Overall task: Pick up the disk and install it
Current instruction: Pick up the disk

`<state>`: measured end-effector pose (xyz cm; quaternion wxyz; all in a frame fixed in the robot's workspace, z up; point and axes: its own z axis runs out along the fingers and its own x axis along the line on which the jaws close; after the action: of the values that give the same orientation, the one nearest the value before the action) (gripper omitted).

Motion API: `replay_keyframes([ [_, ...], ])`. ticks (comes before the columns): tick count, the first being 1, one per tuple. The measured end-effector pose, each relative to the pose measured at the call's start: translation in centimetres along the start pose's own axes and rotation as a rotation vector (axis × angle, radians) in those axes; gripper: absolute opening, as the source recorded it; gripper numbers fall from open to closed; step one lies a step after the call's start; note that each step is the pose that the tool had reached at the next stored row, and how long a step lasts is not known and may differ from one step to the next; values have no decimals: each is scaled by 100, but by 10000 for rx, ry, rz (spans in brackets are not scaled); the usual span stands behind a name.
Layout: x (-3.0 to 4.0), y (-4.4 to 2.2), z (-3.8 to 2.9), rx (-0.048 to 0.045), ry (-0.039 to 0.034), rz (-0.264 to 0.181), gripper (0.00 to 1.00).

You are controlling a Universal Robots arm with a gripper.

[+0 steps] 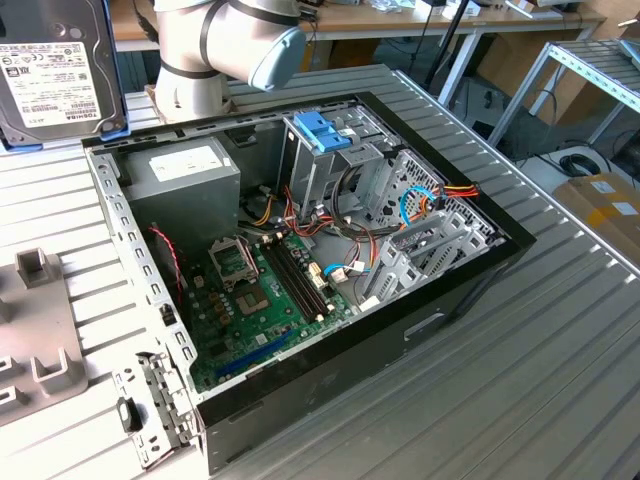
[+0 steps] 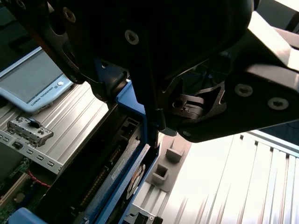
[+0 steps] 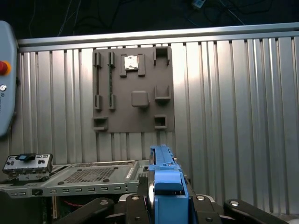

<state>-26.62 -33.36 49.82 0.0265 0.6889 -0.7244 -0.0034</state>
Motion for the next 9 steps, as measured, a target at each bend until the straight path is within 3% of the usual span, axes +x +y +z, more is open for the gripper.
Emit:
replay_keyframes([
  [9,-2,-32,-1,1,11,1,37],
])
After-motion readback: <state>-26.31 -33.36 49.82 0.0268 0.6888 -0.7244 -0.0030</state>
